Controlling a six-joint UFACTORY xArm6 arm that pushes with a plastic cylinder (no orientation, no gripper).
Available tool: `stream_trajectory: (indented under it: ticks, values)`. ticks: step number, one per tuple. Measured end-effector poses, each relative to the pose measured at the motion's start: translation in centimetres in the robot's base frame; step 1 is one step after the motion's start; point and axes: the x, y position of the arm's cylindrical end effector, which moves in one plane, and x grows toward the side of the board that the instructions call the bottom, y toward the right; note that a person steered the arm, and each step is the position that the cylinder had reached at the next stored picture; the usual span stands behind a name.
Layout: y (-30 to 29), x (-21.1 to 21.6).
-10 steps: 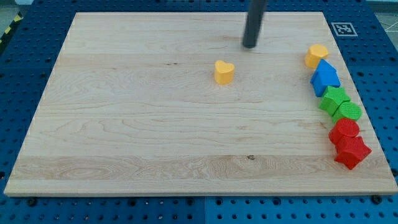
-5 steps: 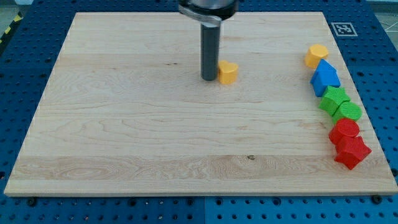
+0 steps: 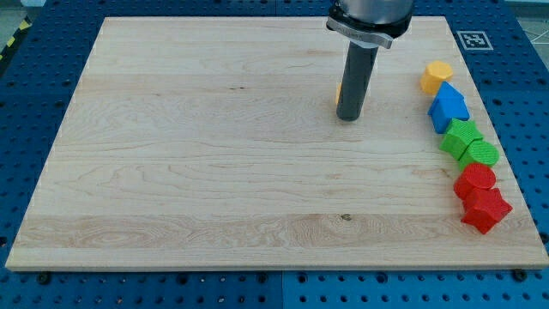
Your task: Slide the yellow heart above the yellow hexagon
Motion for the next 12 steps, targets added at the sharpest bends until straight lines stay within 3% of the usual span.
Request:
stream_trajectory:
  ticks: [7,11,12]
  values:
    - [2.0,-13.7]
    - [10.1,-13.1]
    - [10.0,-15.1]
